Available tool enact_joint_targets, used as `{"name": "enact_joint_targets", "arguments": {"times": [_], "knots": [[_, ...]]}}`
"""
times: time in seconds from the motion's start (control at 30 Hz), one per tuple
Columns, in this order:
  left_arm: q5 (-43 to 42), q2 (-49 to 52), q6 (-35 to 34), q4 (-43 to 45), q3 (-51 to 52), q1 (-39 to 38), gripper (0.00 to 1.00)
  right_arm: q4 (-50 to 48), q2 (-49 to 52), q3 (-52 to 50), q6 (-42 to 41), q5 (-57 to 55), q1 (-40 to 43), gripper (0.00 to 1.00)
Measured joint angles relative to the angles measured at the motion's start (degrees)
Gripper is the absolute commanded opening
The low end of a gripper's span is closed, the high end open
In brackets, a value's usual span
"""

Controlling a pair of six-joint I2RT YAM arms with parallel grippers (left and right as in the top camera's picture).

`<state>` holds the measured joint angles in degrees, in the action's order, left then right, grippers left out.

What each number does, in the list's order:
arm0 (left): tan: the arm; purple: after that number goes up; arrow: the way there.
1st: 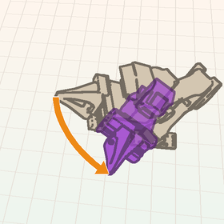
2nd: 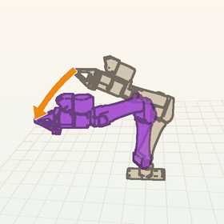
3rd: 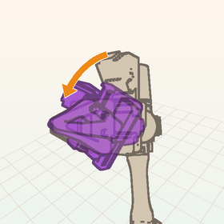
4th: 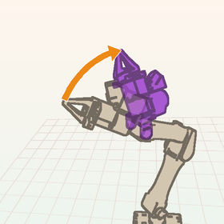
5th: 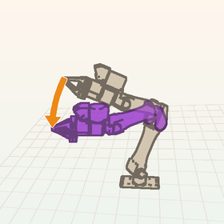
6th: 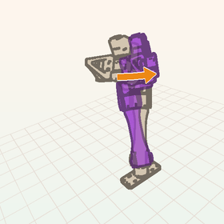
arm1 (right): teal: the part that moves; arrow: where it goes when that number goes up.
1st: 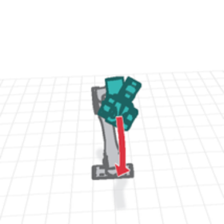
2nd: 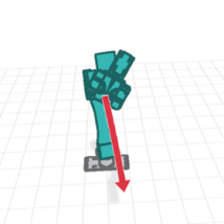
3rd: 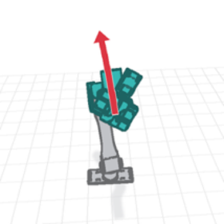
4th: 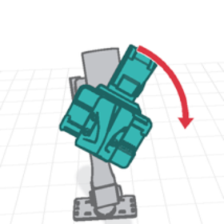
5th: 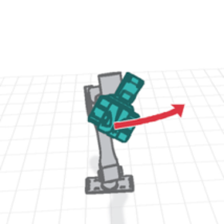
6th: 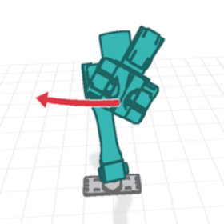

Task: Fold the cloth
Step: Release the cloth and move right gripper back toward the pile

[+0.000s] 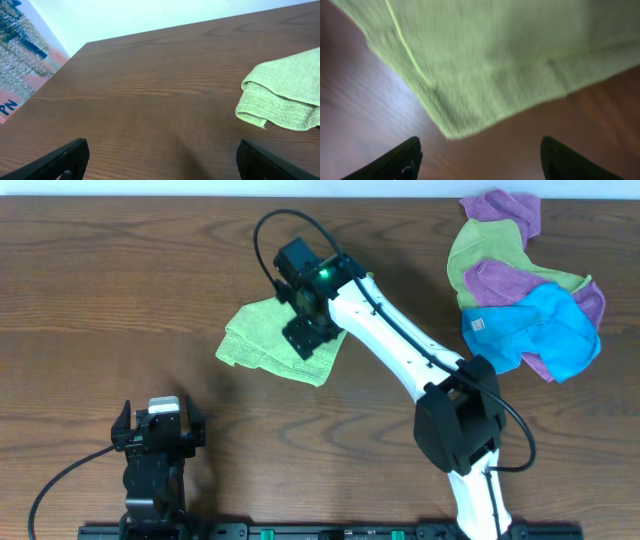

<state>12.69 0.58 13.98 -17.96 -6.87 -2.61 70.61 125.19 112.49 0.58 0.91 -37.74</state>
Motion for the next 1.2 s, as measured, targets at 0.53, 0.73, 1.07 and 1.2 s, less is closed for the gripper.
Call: {"name": "enact_joint_targets", "arguments": {"times": [0.53, 0.73, 1.07, 1.2], "knots": [[0.0, 0.0, 0.0, 0.0, 0.0, 0.0, 0.96, 0.9, -1.7, -9.4, -0.1, 0.5, 0.7, 0.8], [0.0, 0.0, 0.0, 0.0, 0.0, 0.0, 0.95, -0.8, -1.8, -13.8, -0.1, 3.3, 0.7, 0.82], [-0.6, 0.0, 0.0, 0.4, 0.0, 0.0, 0.95, -0.7, -20.9, -17.2, 0.5, 3.9, 0.8, 0.87], [-8.3, 0.0, -1.2, 0.5, 0.0, 0.0, 0.95, -4.1, -30.7, -25.1, 0.8, 3.3, 0.8, 0.89]]}}
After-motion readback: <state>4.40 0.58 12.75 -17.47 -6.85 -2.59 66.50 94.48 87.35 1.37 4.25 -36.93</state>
